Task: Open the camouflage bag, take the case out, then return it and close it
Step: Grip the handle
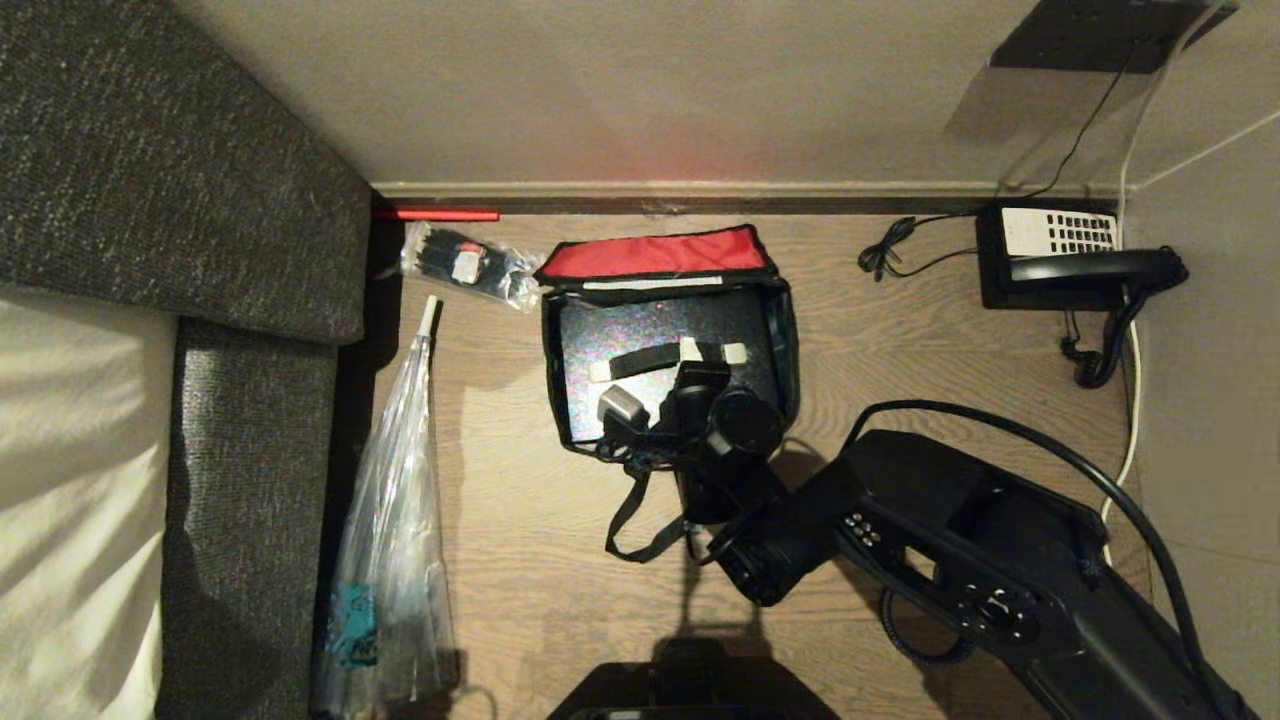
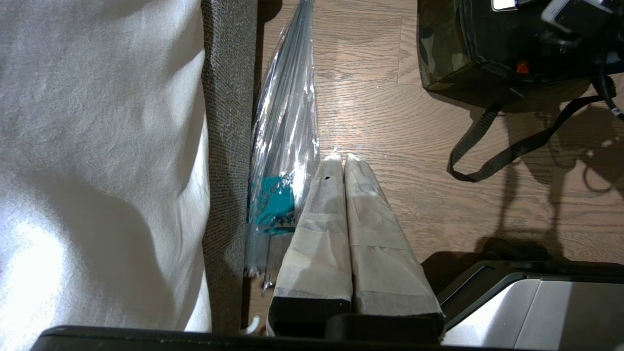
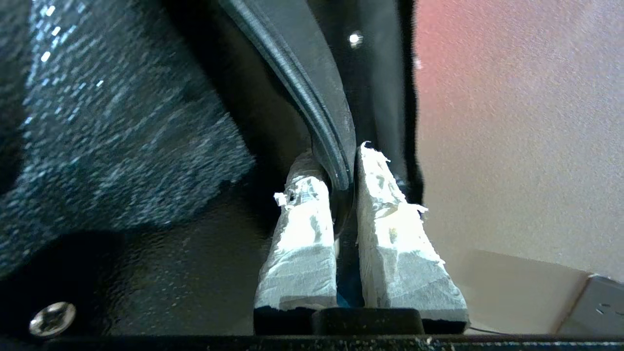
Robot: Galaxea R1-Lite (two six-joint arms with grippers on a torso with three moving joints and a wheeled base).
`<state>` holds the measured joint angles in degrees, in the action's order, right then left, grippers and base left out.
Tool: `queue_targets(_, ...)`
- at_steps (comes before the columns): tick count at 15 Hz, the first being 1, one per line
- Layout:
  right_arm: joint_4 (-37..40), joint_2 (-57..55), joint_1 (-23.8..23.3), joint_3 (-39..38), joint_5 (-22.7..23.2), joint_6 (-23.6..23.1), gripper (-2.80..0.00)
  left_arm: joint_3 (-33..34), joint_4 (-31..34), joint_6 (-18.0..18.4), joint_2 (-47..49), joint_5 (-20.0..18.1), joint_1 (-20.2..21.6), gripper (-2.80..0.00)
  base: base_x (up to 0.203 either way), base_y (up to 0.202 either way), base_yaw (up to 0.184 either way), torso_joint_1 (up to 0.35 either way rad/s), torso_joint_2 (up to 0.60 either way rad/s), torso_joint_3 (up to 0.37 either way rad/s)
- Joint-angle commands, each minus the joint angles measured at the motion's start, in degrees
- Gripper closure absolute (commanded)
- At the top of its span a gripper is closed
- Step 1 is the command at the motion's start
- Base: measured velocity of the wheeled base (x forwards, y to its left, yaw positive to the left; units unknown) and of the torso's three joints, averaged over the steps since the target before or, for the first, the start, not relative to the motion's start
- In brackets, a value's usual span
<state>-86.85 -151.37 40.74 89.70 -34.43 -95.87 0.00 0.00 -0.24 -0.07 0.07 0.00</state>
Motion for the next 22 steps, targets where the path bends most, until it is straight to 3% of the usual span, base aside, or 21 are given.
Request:
queue_targets(1,-0.81,1.78,0.13,-0.32,-0.03,-0.55,0.00,0.00,0.00,-0.02,0.07,0.02,0.00,0.00,0.000,0.000,0.000,0.000,0.00,0.000)
queue_targets(15,-0.81,0.82,0.83,-3.68,-2.84,1.56,0.00,0.07,0.00,-0.02,0.07,0.02,0.00,0.00,0.000,0.000,0.000,0.000,0.00,0.000)
queue_targets(16,-0.81,0.81,0.83,-3.92,-2.84,1.56,-2.80,0.09,0.00,-0.02,0.07,0.02,0.00,0.00,0.000,0.000,0.000,0.000,0.00,0.000)
queue_targets(22,-0.81,1.95,0.83,-8.70,-3.62,2.75,-2.80,0.00,0.00,-0.02,0.07,0.02,0.00,0.00,0.000,0.000,0.000,0.000,0.00,0.000)
